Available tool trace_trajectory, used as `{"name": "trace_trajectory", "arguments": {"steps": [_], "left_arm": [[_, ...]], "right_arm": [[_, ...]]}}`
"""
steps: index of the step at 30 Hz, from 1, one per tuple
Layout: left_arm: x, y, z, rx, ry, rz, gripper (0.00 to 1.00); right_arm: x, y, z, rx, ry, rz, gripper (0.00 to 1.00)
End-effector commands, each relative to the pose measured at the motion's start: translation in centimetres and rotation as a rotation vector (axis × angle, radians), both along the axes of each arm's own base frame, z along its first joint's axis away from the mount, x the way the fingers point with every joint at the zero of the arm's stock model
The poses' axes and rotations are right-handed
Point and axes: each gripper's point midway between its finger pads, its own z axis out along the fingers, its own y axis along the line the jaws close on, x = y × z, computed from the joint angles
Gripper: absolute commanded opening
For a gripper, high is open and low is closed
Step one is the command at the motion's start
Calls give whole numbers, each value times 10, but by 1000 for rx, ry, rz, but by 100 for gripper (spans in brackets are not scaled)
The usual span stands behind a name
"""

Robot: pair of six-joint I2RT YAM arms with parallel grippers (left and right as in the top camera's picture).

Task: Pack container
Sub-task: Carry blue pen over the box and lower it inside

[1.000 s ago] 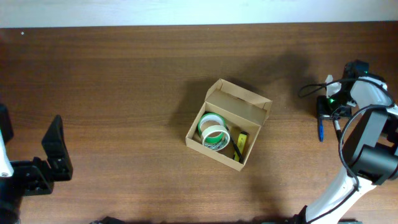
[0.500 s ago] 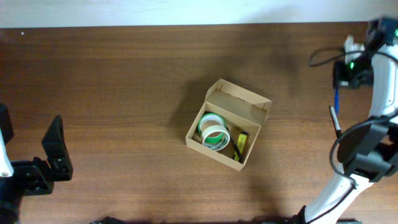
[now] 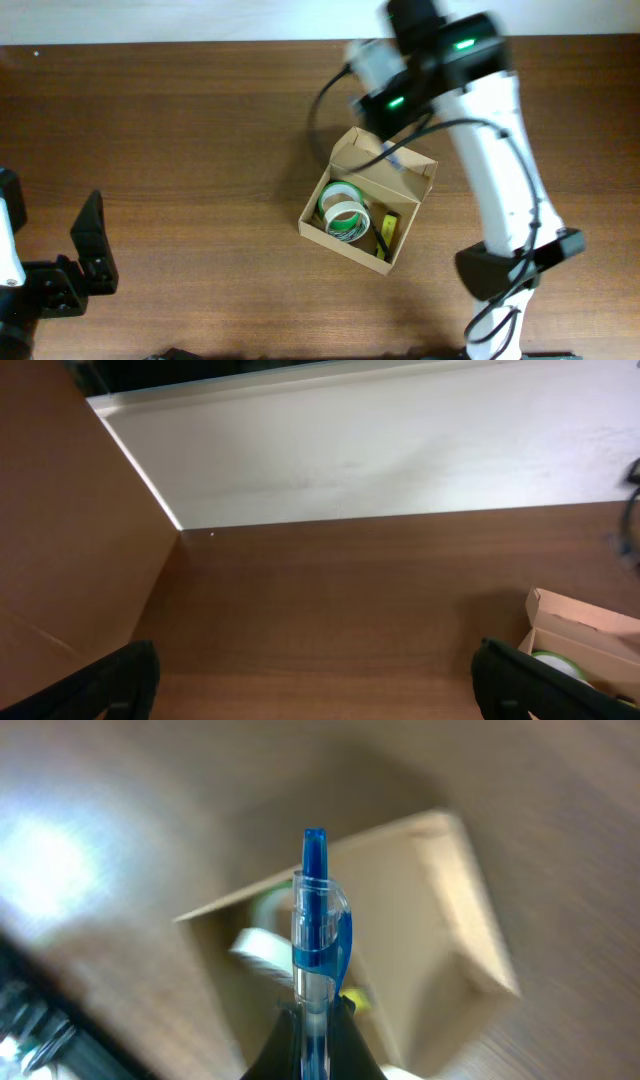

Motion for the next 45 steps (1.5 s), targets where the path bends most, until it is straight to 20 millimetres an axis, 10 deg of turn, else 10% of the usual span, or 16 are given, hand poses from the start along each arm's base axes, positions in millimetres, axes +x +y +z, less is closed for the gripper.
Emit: {"name": "trace_trajectory", "arguments": {"steps": [1,20,27,36,45], "left_arm": [[2,2,-1,27,10,12,100],[2,2,-1,25,10,9,100],[2,2,-1,25,11,9,100],[2,2,-1,25,11,8,100],[3,-1,-2,19,13,-6,100]], "right_arm": [[-31,31,-19,-41,65,116,4],[-98,-11,-169,-273,505,160,4],[-96,-19,-178,-254,522,140,4],[-95,-18,-178,-253,519,140,54],[-79,-10,-161,-224,453,136,38]]}}
